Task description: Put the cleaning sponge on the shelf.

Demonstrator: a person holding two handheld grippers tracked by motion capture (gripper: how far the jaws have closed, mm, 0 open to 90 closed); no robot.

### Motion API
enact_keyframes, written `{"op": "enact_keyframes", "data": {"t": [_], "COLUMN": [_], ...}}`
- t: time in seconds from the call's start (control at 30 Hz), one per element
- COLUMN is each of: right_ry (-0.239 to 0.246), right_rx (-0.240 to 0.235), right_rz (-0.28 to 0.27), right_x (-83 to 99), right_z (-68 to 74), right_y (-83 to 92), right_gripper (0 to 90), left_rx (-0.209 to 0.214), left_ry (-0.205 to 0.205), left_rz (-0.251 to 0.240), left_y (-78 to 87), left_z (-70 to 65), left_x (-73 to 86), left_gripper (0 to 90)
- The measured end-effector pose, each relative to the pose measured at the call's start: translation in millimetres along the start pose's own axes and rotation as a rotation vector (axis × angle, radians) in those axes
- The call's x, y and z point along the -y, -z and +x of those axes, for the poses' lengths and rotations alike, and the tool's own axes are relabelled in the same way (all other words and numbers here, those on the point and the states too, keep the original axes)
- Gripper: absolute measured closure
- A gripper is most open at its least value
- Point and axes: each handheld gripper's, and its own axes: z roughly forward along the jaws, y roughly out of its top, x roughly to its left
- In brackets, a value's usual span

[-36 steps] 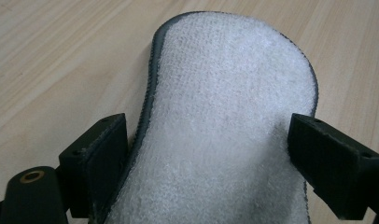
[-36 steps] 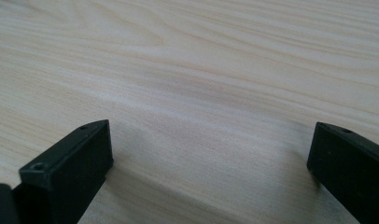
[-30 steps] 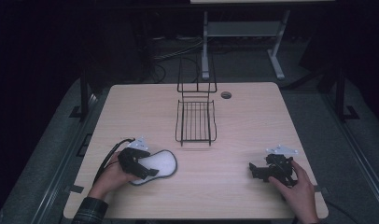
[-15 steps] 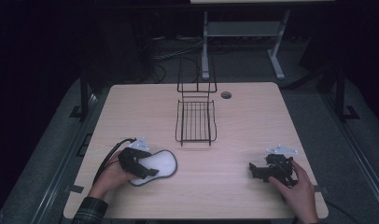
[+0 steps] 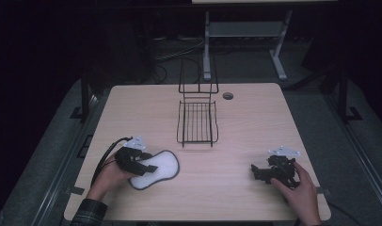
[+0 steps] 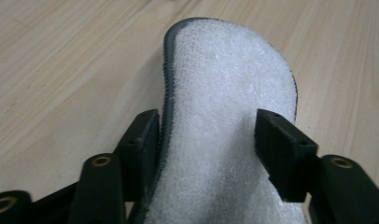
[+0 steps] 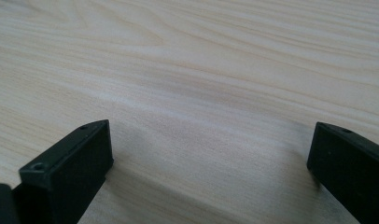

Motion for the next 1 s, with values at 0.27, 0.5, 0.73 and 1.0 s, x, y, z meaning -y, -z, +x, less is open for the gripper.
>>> {"op": "enact_keyframes", "data": {"t": [0.27,0.5,0.73,1.0], "right_ry": [0.0,0.0,0.0,0.001], "right_rx": [0.0,0.0,0.0,0.0], "right_rz": [0.0,0.0,0.0,0.0], "right_x": [0.0,0.0,0.0,0.0], "right_z": [0.0,0.0,0.0,0.0], "right_y": [0.0,0.0,0.0,0.0], "right_gripper": [0.0,0.0,0.0,0.0], "left_rx": [0.032,0.068,0.118,0.178], "left_ry": [0.021,0.036,0.074,0.1], "left_rz": [-0.037,-0.079,-0.134,-0.184], "left_y": [7.4,15.2,21.6,27.5], "left_z": [0.1,1.0,1.6,1.9], "left_x": [-0.8,-1.5,-2.0,-3.3], "left_gripper": [54.9,67.2,76.3,85.0]}}
